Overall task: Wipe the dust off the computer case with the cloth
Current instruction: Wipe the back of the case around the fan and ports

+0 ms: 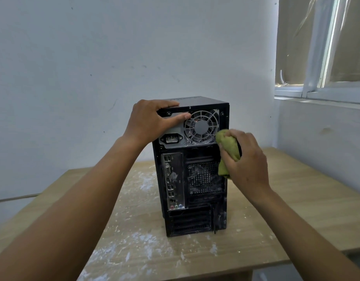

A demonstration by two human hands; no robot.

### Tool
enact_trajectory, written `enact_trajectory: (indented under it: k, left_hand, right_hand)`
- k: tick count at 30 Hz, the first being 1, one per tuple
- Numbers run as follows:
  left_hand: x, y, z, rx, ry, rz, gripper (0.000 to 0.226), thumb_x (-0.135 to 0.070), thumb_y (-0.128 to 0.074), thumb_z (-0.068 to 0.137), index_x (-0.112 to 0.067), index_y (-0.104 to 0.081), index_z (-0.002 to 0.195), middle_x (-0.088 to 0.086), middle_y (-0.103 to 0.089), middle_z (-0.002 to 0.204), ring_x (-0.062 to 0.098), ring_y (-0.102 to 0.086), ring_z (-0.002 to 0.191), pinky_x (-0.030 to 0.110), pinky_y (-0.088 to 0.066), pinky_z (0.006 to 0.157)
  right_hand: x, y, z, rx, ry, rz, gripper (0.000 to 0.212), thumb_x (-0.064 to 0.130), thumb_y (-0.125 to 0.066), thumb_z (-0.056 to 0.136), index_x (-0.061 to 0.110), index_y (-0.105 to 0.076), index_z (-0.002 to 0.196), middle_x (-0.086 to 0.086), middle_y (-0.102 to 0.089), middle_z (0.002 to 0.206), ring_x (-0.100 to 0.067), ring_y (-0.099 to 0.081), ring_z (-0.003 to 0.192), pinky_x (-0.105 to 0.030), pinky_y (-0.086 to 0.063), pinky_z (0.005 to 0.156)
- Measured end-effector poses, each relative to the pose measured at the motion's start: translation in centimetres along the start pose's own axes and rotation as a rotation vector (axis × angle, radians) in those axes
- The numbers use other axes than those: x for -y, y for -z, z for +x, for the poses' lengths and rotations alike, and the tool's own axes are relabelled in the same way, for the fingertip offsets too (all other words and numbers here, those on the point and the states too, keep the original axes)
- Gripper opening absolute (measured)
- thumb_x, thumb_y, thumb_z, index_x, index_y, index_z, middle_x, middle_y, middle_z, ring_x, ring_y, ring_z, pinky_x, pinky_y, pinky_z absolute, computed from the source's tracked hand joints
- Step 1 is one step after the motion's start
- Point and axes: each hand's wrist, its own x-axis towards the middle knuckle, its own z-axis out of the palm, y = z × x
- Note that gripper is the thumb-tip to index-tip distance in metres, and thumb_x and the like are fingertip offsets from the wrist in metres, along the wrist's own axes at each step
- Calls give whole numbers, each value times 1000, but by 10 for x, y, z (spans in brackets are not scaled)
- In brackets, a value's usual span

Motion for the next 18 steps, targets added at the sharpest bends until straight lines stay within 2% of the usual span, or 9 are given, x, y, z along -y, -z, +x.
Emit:
enact_trajectory:
  k: [5, 10, 12, 15, 18]
  left_hand:
    - [0, -1, 0, 1, 2, 4, 52, -62, -76, 71, -23, -77, 105, -5, -75, 100, 2, -67, 91, 16, -49, 80]
    - [0, -2, 0, -6, -2, -6, 61, -70, -69, 67, -22, -77, 104, -5, -75, 100, 2, -68, 92, 20, -52, 82]
    - [0, -2, -1, -9, 1, -2, 58, -67, -72, 68, -22, -77, 104, -5, -76, 99, 1, -66, 90, 19, -51, 81]
    - [0, -2, -1, -12, 9, -4, 52, -61, -77, 70, -22, -78, 104, -5, -76, 99, 1, -67, 90, 17, -50, 80]
    - [2, -1, 0, -3, 14, 5, 51, -60, -77, 70, -23, -77, 104, -6, -76, 97, -6, -61, 83, 6, -43, 74]
  right_hand:
    - [-9, -10, -34, 7, -74, 17, 34, 18, -73, 81, 23, -58, 111, 2, -57, 98, -19, -56, 71, -22, -38, 54]
    - [9, -15, -32, 40, -53, -65, 33, 20, -73, 80, 22, -61, 110, 2, -56, 93, -12, -50, 59, -10, -26, 49]
    - [24, -24, -34, 90, -11, -83, 32, 20, -75, 79, 22, -62, 109, 1, -56, 92, -8, -47, 54, -8, -27, 47]
    - [51, -43, -38, 166, 33, -132, 33, 22, -75, 78, 20, -62, 108, -1, -55, 95, -10, -49, 53, -17, -37, 43]
    - [60, -49, -38, 187, 24, -169, 35, 24, -75, 77, 21, -61, 108, -2, -54, 97, -12, -46, 54, -20, -33, 44]
